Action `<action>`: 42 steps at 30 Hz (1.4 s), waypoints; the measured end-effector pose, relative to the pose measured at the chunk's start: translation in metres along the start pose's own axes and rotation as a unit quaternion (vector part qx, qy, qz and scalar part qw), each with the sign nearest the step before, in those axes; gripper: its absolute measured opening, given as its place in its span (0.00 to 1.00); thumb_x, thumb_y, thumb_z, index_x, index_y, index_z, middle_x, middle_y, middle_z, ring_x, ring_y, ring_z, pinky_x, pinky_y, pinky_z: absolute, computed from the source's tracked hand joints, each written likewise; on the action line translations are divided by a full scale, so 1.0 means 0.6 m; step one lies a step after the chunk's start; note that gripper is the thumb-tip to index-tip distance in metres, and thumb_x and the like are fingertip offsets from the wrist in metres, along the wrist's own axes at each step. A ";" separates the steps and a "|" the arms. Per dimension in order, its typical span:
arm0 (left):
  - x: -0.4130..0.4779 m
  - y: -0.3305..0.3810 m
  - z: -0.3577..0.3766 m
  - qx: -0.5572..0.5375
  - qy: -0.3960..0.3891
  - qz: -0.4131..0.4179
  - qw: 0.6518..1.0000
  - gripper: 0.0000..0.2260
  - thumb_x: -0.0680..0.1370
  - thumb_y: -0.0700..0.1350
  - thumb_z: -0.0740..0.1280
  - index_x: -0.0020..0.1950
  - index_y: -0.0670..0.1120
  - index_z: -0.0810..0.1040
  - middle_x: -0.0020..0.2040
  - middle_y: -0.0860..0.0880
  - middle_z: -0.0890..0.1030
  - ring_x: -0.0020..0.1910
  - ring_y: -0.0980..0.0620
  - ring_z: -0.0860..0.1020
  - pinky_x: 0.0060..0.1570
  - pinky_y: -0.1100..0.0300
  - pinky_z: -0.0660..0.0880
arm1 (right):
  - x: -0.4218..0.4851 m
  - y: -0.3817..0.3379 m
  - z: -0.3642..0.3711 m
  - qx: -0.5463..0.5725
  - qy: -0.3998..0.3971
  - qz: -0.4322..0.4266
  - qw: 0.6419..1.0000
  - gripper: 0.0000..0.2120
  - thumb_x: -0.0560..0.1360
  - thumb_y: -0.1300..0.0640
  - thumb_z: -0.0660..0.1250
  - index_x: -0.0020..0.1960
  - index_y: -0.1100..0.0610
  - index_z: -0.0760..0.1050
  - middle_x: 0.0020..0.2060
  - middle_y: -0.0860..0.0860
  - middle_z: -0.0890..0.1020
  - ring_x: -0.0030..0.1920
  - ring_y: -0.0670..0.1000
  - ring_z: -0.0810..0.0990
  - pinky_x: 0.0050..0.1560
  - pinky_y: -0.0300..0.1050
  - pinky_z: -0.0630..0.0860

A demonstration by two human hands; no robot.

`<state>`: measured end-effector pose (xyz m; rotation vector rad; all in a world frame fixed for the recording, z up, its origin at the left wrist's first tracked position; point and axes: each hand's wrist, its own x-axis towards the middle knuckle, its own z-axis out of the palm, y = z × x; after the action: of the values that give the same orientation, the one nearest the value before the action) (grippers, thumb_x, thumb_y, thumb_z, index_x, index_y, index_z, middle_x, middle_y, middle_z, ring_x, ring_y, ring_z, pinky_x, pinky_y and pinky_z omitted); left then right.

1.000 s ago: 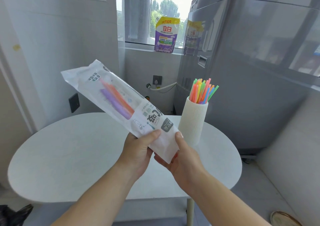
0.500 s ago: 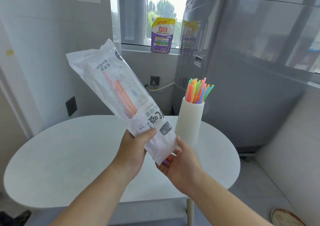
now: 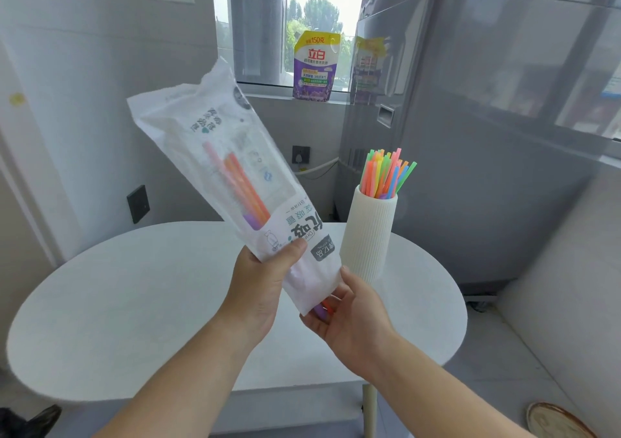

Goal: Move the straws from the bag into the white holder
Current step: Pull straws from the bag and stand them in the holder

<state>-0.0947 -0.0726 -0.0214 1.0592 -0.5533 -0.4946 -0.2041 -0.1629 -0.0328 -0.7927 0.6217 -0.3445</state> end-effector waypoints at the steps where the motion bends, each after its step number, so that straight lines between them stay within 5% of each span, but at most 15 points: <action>1: 0.001 0.001 -0.002 -0.006 0.002 0.000 1.000 0.22 0.72 0.43 0.73 0.67 0.48 0.80 0.62 0.47 0.86 0.63 0.45 0.82 0.67 0.39 0.75 | 0.001 0.000 -0.001 -0.006 0.001 0.002 1.000 0.21 0.82 0.46 0.61 0.58 0.64 0.82 0.40 0.57 0.85 0.37 0.54 0.82 0.38 0.47 0.82; 5: 0.004 0.004 -0.004 -0.026 0.010 0.001 1.000 0.25 0.72 0.43 0.73 0.69 0.47 0.79 0.63 0.47 0.85 0.64 0.45 0.82 0.66 0.42 0.76 | 0.001 -0.004 -0.004 -0.033 0.011 0.008 0.999 0.17 0.80 0.46 0.65 0.50 0.61 0.79 0.35 0.55 0.82 0.33 0.52 0.80 0.36 0.46 0.77; 10: 0.007 0.005 -0.007 -0.059 0.015 -0.005 0.998 0.21 0.75 0.39 0.72 0.68 0.48 0.79 0.62 0.47 0.86 0.61 0.46 0.84 0.55 0.50 0.81 | -0.001 -0.009 -0.005 -0.045 -0.003 0.003 0.999 0.17 0.79 0.47 0.67 0.54 0.62 0.78 0.37 0.56 0.81 0.33 0.51 0.78 0.33 0.43 0.74; 18: 0.012 0.004 -0.013 -0.091 0.039 -0.028 0.995 0.21 0.78 0.39 0.71 0.71 0.47 0.78 0.64 0.45 0.84 0.63 0.44 0.82 0.62 0.43 0.79 | -0.002 -0.009 -0.007 -0.054 -0.006 -0.007 0.998 0.22 0.77 0.45 0.69 0.58 0.64 0.78 0.39 0.58 0.81 0.33 0.53 0.82 0.30 0.43 0.78; 26: 0.015 0.004 -0.019 -0.113 0.075 -0.041 0.990 0.18 0.79 0.41 0.71 0.68 0.49 0.80 0.61 0.47 0.86 0.59 0.46 0.85 0.47 0.51 0.83 | -0.002 -0.030 -0.037 -0.141 -0.081 -0.052 0.985 0.24 0.68 0.53 0.75 0.58 0.68 0.80 0.42 0.57 0.85 0.37 0.51 0.83 0.37 0.40 0.81; 32: 0.015 0.004 -0.018 -0.125 0.110 -0.050 0.985 0.17 0.79 0.41 0.72 0.67 0.50 0.80 0.58 0.49 0.87 0.55 0.49 0.86 0.43 0.54 0.83 | 0.005 -0.050 -0.056 -0.151 -0.035 -0.082 0.984 0.04 0.76 0.64 0.72 0.49 0.64 0.84 0.40 0.59 0.86 0.35 0.52 0.84 0.34 0.40 0.81; 35: 0.016 0.006 -0.022 -0.135 0.141 -0.065 0.979 0.16 0.78 0.40 0.72 0.66 0.50 0.81 0.55 0.51 0.88 0.52 0.51 0.87 0.40 0.55 0.84 | 0.003 -0.064 -0.064 -0.152 -0.020 -0.091 0.984 0.03 0.75 0.64 0.73 0.45 0.62 0.87 0.37 0.58 0.85 0.34 0.51 0.84 0.33 0.39 0.80; 39: 0.016 0.004 -0.026 -0.134 0.162 -0.092 0.973 0.13 0.78 0.39 0.73 0.62 0.48 0.82 0.54 0.50 0.88 0.49 0.52 0.87 0.42 0.55 0.85 | -0.004 -0.082 -0.064 -0.080 -0.006 -0.100 0.992 0.04 0.67 0.59 0.76 0.39 0.60 0.86 0.33 0.55 0.82 0.31 0.48 0.80 0.31 0.37 0.79; 42: 0.014 -0.001 -0.022 -0.142 0.157 -0.114 0.971 0.13 0.77 0.40 0.74 0.62 0.46 0.83 0.55 0.48 0.88 0.50 0.50 0.87 0.44 0.55 0.85 | -0.006 -0.085 -0.053 0.044 0.010 -0.091 0.995 0.06 0.71 0.61 0.75 0.46 0.62 0.81 0.32 0.53 0.81 0.30 0.48 0.78 0.30 0.35 0.78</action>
<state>-0.0800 -0.0691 -0.0255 0.9049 -0.0750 -0.5757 -0.2299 -0.2126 -0.0103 -0.7628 0.5502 -0.5434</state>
